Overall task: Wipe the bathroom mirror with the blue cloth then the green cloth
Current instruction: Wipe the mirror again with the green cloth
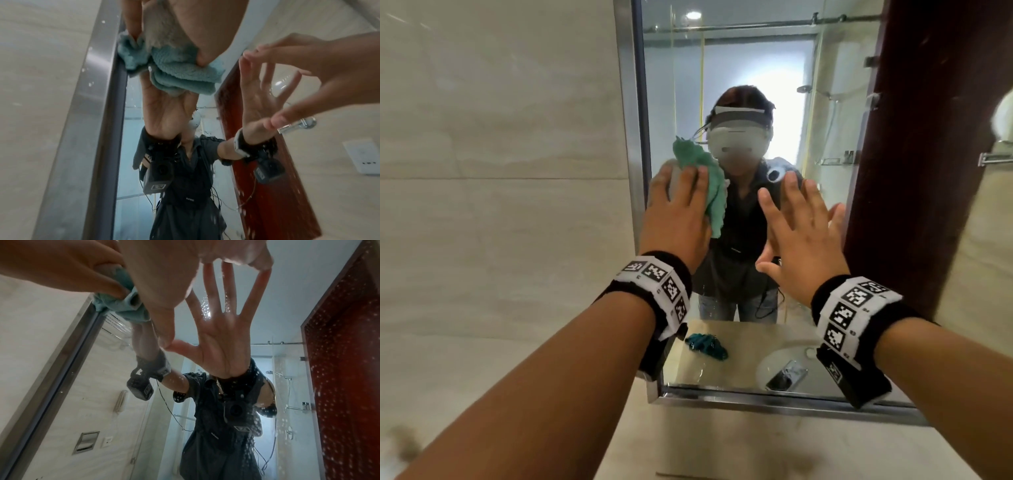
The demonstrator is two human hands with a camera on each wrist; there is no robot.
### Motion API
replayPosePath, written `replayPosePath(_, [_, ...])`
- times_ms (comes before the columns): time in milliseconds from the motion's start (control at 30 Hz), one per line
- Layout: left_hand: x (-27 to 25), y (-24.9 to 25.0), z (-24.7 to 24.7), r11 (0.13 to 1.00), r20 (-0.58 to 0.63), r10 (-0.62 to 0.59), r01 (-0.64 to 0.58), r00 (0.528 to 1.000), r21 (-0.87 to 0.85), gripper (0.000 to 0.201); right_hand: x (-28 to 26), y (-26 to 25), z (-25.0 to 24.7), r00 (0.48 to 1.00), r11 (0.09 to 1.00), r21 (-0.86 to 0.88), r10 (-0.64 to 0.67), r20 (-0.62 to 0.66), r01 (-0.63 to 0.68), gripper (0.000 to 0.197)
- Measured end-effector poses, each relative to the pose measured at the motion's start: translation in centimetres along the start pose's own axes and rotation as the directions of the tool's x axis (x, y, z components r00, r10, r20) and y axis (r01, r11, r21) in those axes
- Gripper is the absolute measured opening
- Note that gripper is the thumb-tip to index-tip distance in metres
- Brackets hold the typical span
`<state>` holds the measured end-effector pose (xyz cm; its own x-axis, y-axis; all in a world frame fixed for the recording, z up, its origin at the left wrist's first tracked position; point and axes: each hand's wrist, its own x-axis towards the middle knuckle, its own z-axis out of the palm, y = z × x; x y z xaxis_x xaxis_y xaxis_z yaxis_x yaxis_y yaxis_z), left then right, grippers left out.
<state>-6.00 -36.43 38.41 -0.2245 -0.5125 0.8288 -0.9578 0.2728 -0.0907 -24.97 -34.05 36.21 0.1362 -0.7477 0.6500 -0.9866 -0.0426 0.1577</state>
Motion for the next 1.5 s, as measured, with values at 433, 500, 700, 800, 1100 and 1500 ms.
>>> replayPosePath(433, [-3.2,-0.5,1.9,0.926,0.078,0.344,-0.352,0.936,0.135,0.081,-0.1,-0.1,0.6,0.999,1.000,0.000,-0.006,-0.049,0.006,0.110])
replayPosePath(500, [-2.0,-0.5,1.5,0.948,0.089,0.292,-0.301,0.952,0.103,0.083,-0.1,-0.1,0.6,0.999,1.000,0.004,-0.010,-0.049,0.010,0.109])
replayPosePath(700, [-4.3,1.1,3.6,0.969,0.095,0.233,-0.239,0.968,0.062,0.071,-0.1,0.1,1.2,0.997,1.000,0.004,-0.017,-0.081,0.017,0.108])
replayPosePath(800, [-7.6,0.7,6.0,0.925,-0.006,0.362,-0.358,0.932,0.124,0.068,-0.1,0.0,1.2,0.995,1.000,-0.009,-0.020,-0.097,0.019,0.108])
replayPosePath(1100, [-5.8,-0.4,3.8,0.984,0.053,0.165,-0.168,0.985,0.065,0.081,-0.1,-0.1,0.9,0.996,1.000,-0.005,-0.014,-0.084,0.013,0.110])
replayPosePath(1500, [-13.6,0.4,9.6,0.955,0.041,0.274,-0.277,0.961,0.109,0.087,-5.7,-1.0,5.6,0.977,0.989,0.005,-0.144,-0.160,0.147,0.099])
